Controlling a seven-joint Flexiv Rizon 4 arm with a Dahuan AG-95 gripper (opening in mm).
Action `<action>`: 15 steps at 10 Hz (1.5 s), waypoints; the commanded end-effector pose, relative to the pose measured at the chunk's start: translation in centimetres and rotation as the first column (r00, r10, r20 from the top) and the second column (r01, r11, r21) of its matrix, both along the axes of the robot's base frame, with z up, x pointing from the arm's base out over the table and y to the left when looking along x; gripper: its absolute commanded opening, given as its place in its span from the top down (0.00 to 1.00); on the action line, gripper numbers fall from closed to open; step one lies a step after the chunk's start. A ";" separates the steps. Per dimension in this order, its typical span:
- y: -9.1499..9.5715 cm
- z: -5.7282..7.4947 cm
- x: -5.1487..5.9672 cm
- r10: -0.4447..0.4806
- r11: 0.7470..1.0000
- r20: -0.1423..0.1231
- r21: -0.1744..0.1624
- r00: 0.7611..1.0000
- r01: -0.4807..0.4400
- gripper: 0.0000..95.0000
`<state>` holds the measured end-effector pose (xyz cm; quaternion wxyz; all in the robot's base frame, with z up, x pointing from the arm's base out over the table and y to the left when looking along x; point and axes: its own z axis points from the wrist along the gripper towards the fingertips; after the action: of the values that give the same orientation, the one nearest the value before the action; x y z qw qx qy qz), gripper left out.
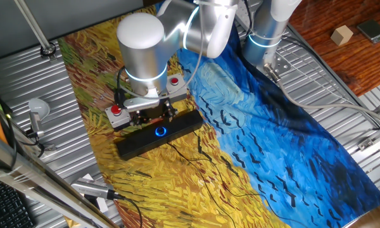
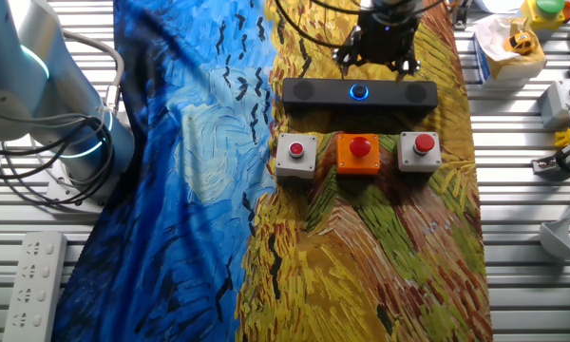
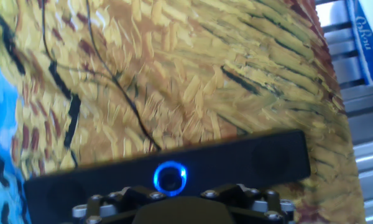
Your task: Turn the knob to increase the volume of the speaker
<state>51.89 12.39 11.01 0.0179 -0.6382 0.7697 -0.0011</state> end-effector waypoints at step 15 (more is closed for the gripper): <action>1.4 -3.4 -1.7 0.007 1.000 0.005 0.015 1.000 -0.007 0.20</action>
<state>50.13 13.81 7.68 0.0252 -0.6413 0.7668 0.0047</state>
